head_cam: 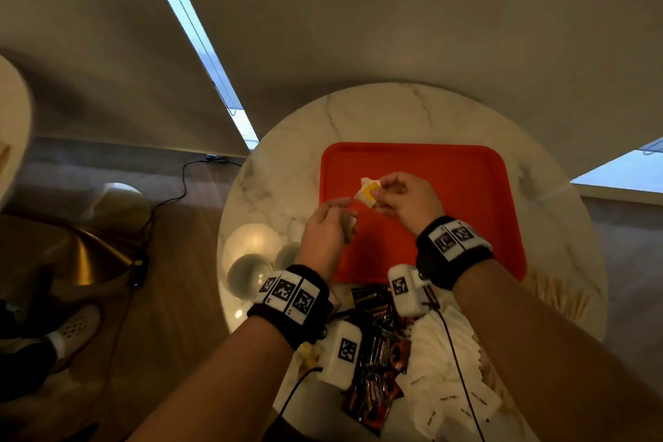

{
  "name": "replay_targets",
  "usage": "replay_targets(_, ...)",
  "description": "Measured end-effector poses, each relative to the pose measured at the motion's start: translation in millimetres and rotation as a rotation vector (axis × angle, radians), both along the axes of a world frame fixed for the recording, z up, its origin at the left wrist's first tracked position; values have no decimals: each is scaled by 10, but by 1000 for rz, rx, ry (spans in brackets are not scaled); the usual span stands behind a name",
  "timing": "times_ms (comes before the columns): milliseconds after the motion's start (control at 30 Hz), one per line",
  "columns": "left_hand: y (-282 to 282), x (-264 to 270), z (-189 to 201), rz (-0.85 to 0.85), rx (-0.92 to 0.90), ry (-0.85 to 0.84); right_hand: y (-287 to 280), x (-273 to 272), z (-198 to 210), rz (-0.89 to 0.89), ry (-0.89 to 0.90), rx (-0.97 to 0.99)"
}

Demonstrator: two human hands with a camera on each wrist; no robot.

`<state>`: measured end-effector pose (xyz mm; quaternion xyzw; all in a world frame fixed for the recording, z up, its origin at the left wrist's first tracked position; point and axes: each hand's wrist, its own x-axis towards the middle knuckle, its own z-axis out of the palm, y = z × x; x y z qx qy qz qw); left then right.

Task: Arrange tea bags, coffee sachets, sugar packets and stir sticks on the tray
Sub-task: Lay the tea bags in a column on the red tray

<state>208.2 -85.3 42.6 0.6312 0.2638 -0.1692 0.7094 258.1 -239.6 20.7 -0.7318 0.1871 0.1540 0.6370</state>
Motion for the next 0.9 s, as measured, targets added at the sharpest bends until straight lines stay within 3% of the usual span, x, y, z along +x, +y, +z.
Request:
replay_targets(167,51,227,-120,-31,123,-24,188,771,-590,99,95,-87)
replay_targets(367,141,324,-285,-80,162,-77,359,1207,-1024,173,88,-265)
replay_targets(600,166,373,-346,-116,201,-93,320,1192,-843,279,-52,-522)
replay_targets(733,114,430,-281,-94,110,-93,135,774,-671,379,-161,-322)
replay_targets(833,61,438,-185,-120,59,-93,51,432,-613,547,-125,-69)
replay_targets(900,41,434,-143,-136,10,-80,90,283,-562,556,-110,52)
